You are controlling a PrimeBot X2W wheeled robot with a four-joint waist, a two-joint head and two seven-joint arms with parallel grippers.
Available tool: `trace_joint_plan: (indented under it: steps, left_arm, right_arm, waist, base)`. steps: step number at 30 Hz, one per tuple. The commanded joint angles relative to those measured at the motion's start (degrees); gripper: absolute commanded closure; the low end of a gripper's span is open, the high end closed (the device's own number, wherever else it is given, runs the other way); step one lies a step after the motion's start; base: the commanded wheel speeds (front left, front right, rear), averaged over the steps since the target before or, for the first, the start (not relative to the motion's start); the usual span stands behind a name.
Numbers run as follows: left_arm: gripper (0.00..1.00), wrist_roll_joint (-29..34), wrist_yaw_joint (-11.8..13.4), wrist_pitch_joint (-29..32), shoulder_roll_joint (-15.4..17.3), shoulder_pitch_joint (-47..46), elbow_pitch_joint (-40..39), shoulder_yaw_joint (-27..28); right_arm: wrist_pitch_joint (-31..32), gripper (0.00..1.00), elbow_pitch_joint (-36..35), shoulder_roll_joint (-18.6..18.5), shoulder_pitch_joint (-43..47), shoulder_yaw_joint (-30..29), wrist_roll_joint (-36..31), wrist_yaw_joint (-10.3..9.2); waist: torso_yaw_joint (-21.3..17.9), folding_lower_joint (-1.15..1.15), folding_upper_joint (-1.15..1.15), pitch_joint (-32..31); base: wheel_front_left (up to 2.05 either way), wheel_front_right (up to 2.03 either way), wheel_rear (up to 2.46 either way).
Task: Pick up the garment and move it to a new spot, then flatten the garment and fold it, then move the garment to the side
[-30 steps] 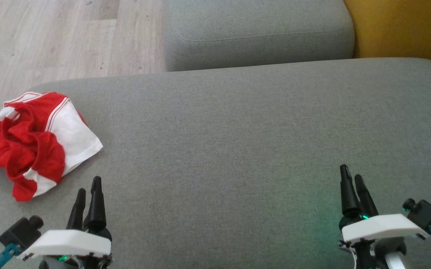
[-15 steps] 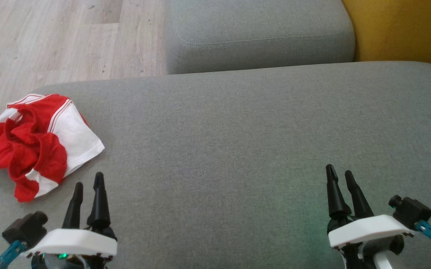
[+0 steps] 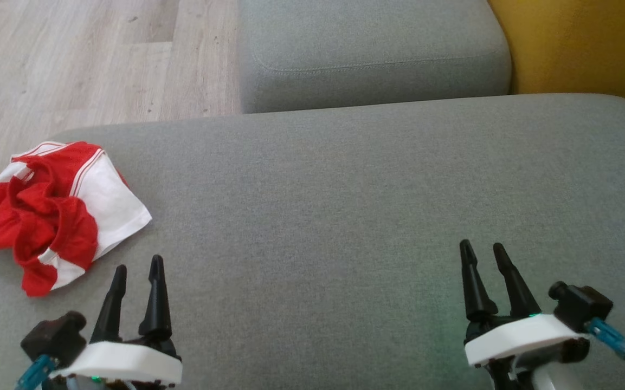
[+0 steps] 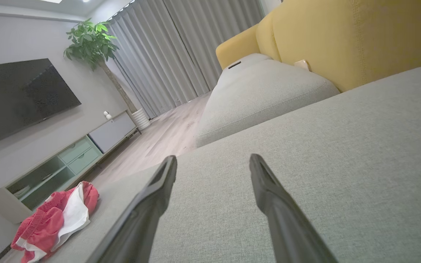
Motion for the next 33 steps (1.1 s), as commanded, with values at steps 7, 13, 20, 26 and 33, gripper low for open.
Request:
trace_joint_plan:
  steps: [7,13,20,26,33]
  left_arm:
    - [0.00,6.3,0.7,-1.8,0.8,-1.5,-3.4,0.4]
    - [0.00,11.0,1.0,-2.8,0.8,-0.9,-3.9,-0.2]
    - [0.00,15.3,1.4,-3.9,0.9,-0.4,-4.9,-0.6]
    - [0.00,19.2,2.0,-4.9,0.9,-0.1,-6.0,-0.7]
    - [0.00,19.3,1.7,-4.9,0.9,0.0,-4.8,-0.4]
  right_arm:
    - [-2.3,0.00,-2.4,-0.4,-1.0,2.9,-6.7,0.38]
    - [-3.3,0.00,-2.4,-0.5,-0.7,3.9,-11.0,0.41]
    - [-4.3,0.00,-2.7,-0.5,-0.5,4.8,-15.0,0.43]
    - [-5.3,0.00,-3.1,-0.5,-0.3,5.6,-18.9,0.45]
    - [-5.3,0.00,-2.5,-0.5,-0.4,5.3,-18.5,0.45]
  waist:
    - [-0.1,0.00,0.00,-0.4]
    - [-0.1,0.00,0.00,-0.7]
    - [-0.1,0.00,0.00,-0.8]
    - [0.0,0.00,0.00,-0.8]
    - [-0.1,0.00,0.00,-0.6]
  base:
    - [0.00,0.00,0.00]
    - [0.00,0.00,0.00]
    - [0.00,0.00,0.00]
    - [0.00,0.00,0.00]
    - [0.00,0.00,0.00]
